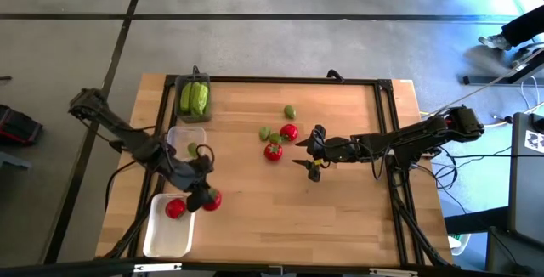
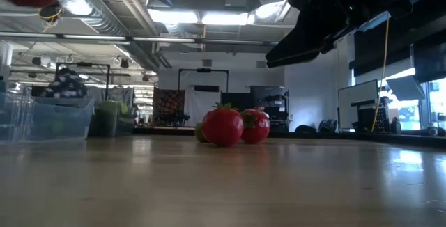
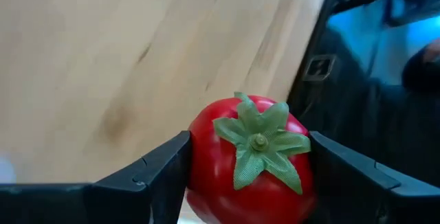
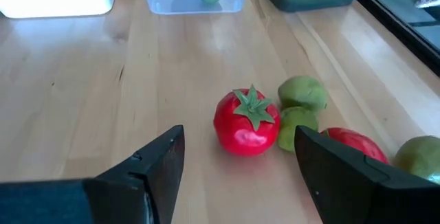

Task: Sort produce into baskets
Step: Put the tomato into the white bin, then put the lime into the transparent bin

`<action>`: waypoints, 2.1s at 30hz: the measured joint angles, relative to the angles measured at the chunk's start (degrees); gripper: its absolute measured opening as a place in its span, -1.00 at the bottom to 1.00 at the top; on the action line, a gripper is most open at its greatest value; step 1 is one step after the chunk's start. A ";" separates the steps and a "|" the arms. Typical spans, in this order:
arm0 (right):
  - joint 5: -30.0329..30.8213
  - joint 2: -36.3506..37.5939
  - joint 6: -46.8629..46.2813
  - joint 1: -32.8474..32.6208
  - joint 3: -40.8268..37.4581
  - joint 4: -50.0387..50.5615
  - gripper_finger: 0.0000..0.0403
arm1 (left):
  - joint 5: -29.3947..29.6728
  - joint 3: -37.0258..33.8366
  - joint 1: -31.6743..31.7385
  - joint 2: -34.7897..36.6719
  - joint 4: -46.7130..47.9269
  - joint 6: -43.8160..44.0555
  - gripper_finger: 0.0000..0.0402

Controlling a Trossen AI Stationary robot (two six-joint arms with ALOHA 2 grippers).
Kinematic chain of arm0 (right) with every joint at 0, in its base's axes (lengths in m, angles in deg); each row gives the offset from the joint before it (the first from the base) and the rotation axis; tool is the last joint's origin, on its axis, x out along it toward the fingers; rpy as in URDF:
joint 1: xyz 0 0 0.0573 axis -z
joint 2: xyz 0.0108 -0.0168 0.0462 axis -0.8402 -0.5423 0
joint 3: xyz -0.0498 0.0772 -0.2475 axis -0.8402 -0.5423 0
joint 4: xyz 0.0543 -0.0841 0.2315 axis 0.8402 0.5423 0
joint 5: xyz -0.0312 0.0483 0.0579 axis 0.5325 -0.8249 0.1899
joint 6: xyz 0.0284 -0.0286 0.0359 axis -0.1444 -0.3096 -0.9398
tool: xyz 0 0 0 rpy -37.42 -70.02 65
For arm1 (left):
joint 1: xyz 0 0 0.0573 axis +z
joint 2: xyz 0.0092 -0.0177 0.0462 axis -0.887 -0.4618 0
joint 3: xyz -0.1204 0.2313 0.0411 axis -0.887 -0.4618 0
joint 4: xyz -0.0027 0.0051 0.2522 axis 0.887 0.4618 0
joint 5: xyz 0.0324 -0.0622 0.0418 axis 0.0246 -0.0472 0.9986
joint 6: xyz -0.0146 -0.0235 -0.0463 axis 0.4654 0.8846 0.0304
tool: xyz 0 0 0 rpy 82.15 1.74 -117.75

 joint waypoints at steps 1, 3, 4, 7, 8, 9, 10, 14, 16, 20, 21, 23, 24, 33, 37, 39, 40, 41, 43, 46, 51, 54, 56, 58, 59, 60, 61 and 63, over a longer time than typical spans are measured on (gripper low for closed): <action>0.00 0.00 0.50 0.02 0.00 0.00 0.28 | 0.00 0.00 -1.01 -0.12 1.23 2.25 0.28; 0.00 0.00 0.78 -0.01 0.00 0.06 0.28 | -0.07 0.00 -2.95 -0.32 3.14 6.41 0.28; 0.00 0.00 0.79 0.00 0.00 0.07 0.28 | -0.06 0.00 -4.05 -0.34 4.25 8.21 0.28; 0.00 0.00 0.90 0.02 0.00 0.10 0.28 | 0.56 0.00 -6.90 -0.54 4.29 11.84 0.28; 0.00 0.00 1.00 0.02 0.00 0.08 0.28 | 0.70 0.00 -7.87 -0.72 4.43 13.54 0.28; 0.00 0.00 1.16 0.01 0.00 0.09 0.28 | 0.89 0.00 -8.94 -1.01 4.57 15.27 0.28; -0.01 0.00 1.36 0.00 0.00 0.10 0.28 | 1.13 0.00 -9.95 -1.43 4.73 16.89 0.28; -0.03 0.00 1.80 0.01 0.00 0.57 0.28 | 1.11 0.00 -13.58 -4.46 7.63 20.94 0.28; -0.30 0.00 1.80 0.00 0.00 1.21 0.28 | 0.83 0.00 -15.02 -6.37 9.25 22.28 0.28; -0.61 0.00 1.81 0.00 0.00 1.61 0.28 | -4.76 0.00 -17.52 -9.97 10.05 26.34 0.28; -0.61 0.00 1.87 -0.01 0.00 1.61 0.28 | -5.84 0.00 -18.10 -10.63 10.05 26.85 0.28; -0.61 0.00 2.08 0.01 0.00 1.63 0.28 | -6.78 0.00 -19.23 -11.74 10.32 27.72 0.28; -0.61 0.00 2.10 0.01 0.00 1.64 0.28 | -6.78 0.00 -19.68 -12.23 10.87 27.83 0.28; -0.63 0.00 2.10 0.00 0.00 1.72 0.28 | -6.58 -0.02 -20.68 -15.10 17.28 26.45 0.28; -0.63 0.00 2.10 0.01 0.00 1.72 0.28 | -6.62 -0.02 -20.68 -15.46 15.72 27.40 0.28; -0.63 0.00 2.10 0.02 0.00 1.72 0.28 | -6.60 -0.02 -20.68 -15.46 15.81 26.60 0.29; -0.63 0.00 2.12 0.01 0.00 1.75 0.28 | -6.56 -0.02 -20.66 -15.46 15.96 26.60 0.31; -0.63 0.00 2.13 -0.01 0.00 1.76 0.28 | -6.54 -0.02 -20.66 -15.46 16.18 26.60 0.33; -0.63 0.00 2.13 0.02 0.00 1.78 0.28 | -6.46 -0.02 -20.66 -15.46 17.09 26.86 0.40; -0.63 0.00 2.13 0.02 0.00 1.85 0.28 | -6.43 -0.02 -20.66 -15.46 18.26 27.28 0.53; -0.64 0.00 2.13 0.00 0.00 1.87 0.28 | -6.46 -0.02 -19.21 -15.40 18.30 25.18 0.67; -0.64 0.00 2.15 0.00 0.00 1.87 0.28 | -7.09 0.10 -16.99 -15.04 18.27 22.46 0.69; -0.63 0.00 2.19 0.00 0.00 1.87 0.28 | -6.69 0.96 -15.74 -14.55 17.82 19.75 0.69; -0.63 0.00 2.19 0.00 0.00 1.87 0.28 | -4.19 2.31 -14.73 -13.56 16.71 16.62 0.69; -0.61 0.00 2.19 -0.01 0.00 1.87 0.28 | -2.39 3.22 -14.21 -13.08 16.66 14.95 0.69; -0.54 0.00 2.19 0.00 0.00 1.87 0.28 | -0.37 4.14 -13.63 -12.60 16.73 13.12 0.69; -0.28 0.00 2.10 -0.01 0.00 1.85 0.28 | 1.61 5.07 -12.97 -12.06 16.79 11.24 0.69; -0.16 0.00 1.78 0.02 0.00 1.67 0.28 | 5.36 6.73 -11.60 -10.73 16.67 7.51 0.69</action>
